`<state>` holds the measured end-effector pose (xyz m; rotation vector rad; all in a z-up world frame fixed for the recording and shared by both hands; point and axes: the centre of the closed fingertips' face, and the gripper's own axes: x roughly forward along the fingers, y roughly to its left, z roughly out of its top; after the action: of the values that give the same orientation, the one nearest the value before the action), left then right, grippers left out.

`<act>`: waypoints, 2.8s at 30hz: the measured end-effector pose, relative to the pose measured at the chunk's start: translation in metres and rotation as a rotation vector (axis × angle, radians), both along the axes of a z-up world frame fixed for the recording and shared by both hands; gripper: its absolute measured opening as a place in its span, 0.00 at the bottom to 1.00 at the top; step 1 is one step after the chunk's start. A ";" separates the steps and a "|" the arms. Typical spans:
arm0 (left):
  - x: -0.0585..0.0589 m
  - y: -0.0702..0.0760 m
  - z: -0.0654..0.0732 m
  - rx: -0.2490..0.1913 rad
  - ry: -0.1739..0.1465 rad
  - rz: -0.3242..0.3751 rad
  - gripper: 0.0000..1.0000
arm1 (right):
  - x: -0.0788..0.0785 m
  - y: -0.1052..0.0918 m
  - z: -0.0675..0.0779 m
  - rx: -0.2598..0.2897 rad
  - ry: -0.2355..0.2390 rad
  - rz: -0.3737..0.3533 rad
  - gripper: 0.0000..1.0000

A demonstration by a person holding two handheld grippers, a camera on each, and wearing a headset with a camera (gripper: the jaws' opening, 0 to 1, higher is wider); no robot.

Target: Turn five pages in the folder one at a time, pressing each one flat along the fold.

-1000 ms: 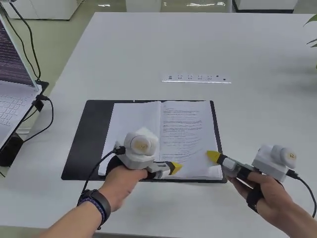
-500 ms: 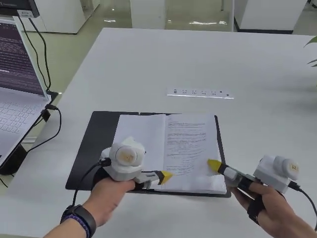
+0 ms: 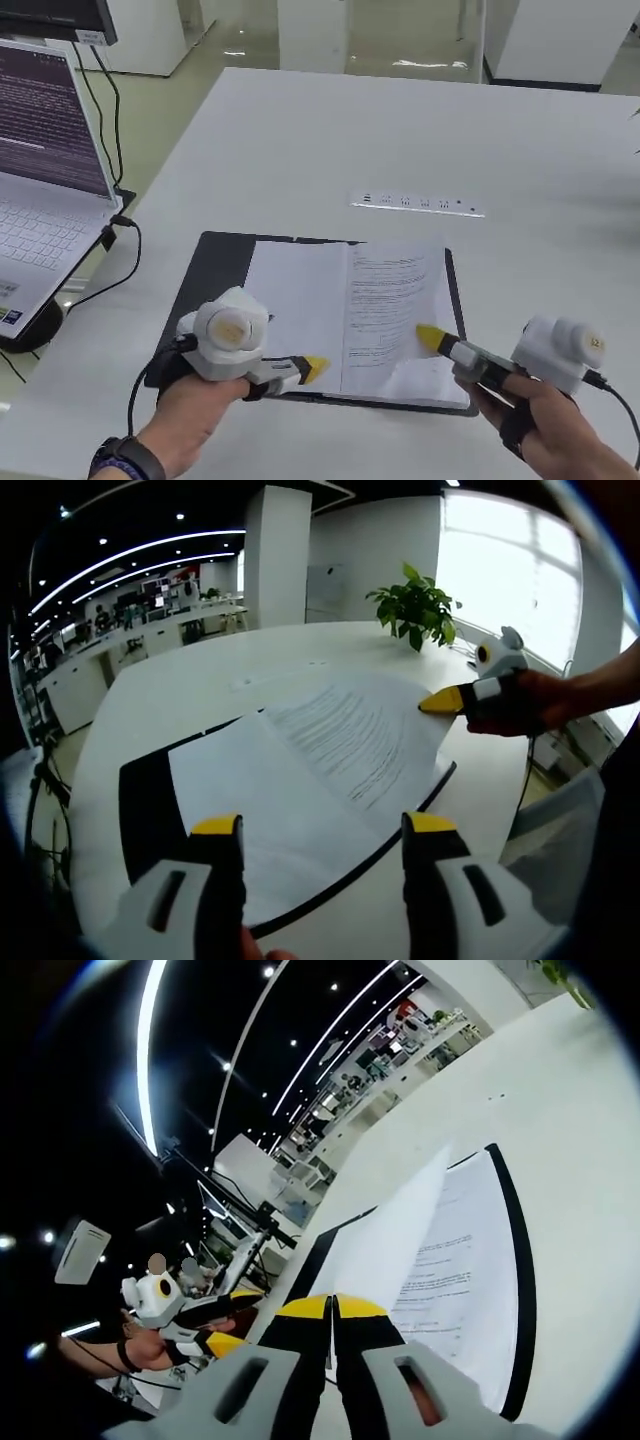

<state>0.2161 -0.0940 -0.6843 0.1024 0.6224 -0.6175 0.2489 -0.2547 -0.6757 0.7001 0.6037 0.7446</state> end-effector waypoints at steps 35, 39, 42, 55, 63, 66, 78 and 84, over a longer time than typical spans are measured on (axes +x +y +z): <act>-0.009 0.068 0.011 -0.012 -0.025 0.090 0.66 | 0.013 0.061 0.019 0.012 -0.039 0.075 0.00; -0.011 0.076 0.010 -0.005 -0.024 0.090 0.66 | 0.012 0.072 0.021 0.015 -0.042 0.091 0.00; -0.012 0.081 0.011 0.003 -0.027 0.089 0.66 | 0.013 0.080 0.020 0.013 -0.042 0.106 0.00; -0.012 0.103 0.018 -0.005 -0.052 0.125 0.68 | 0.014 0.115 0.021 0.019 -0.037 0.165 0.00; -0.015 0.114 0.019 -0.002 -0.051 0.140 0.69 | 0.011 0.139 0.015 0.024 -0.022 0.207 0.00; -0.016 0.120 0.021 -0.005 -0.054 0.152 0.69 | 0.009 0.148 0.012 0.023 -0.016 0.225 0.00; -0.023 0.133 0.025 -0.005 -0.068 0.176 0.70 | -0.004 0.183 -0.017 -0.012 0.035 0.312 0.00; -0.032 0.141 0.027 -0.017 -0.069 0.201 0.70 | -0.010 0.200 -0.027 -0.006 0.062 0.336 0.00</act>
<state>0.1845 0.0474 -0.6575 0.0440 0.5523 -0.4228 0.2392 -0.0550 -0.7030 0.6241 0.7918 1.0342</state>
